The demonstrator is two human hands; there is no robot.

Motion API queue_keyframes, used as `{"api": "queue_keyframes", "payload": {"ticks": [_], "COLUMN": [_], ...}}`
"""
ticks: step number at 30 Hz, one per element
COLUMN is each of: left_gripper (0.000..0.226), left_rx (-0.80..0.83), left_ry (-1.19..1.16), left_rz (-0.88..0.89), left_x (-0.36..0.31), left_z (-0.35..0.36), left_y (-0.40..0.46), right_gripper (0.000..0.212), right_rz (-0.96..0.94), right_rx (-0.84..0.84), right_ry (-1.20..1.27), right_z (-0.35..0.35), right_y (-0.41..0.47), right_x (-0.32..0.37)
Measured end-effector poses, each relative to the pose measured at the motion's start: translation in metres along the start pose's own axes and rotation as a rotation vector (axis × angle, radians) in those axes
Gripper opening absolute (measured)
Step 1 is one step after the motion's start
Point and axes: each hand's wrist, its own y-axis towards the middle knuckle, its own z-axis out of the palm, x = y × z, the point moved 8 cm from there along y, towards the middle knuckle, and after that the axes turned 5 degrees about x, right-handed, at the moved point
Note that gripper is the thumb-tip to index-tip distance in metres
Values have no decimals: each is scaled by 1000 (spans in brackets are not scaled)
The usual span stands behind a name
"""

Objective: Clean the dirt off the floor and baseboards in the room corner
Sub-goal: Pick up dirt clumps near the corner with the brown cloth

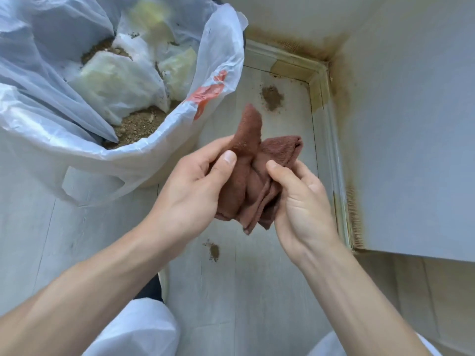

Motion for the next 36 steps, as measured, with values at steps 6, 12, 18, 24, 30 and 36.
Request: {"api": "queue_keyframes", "payload": {"ticks": [6, 12, 18, 24, 30, 36], "left_gripper": [35, 35, 91, 88, 16, 2], "left_rx": [-67, -8, 1, 313, 323, 298], "left_ry": [-562, -549, -9, 475, 356, 239], "left_rz": [-277, -372, -271, 96, 75, 32], "left_x": [58, 96, 93, 45, 44, 63], "left_z": [-12, -18, -46, -14, -8, -21], "left_y": [-11, -17, -9, 2, 8, 6], "right_gripper": [27, 20, 23, 26, 25, 40], "right_rz": [-26, -246, -333, -299, -311, -197], "right_rx": [-45, 98, 411, 688, 618, 705], "right_ry": [-44, -454, -843, -1062, -1083, -1356], "right_z": [-17, 1, 22, 32, 22, 0], "right_y": [6, 4, -1, -7, 3, 28], "right_x": [8, 27, 41, 34, 24, -13]}}
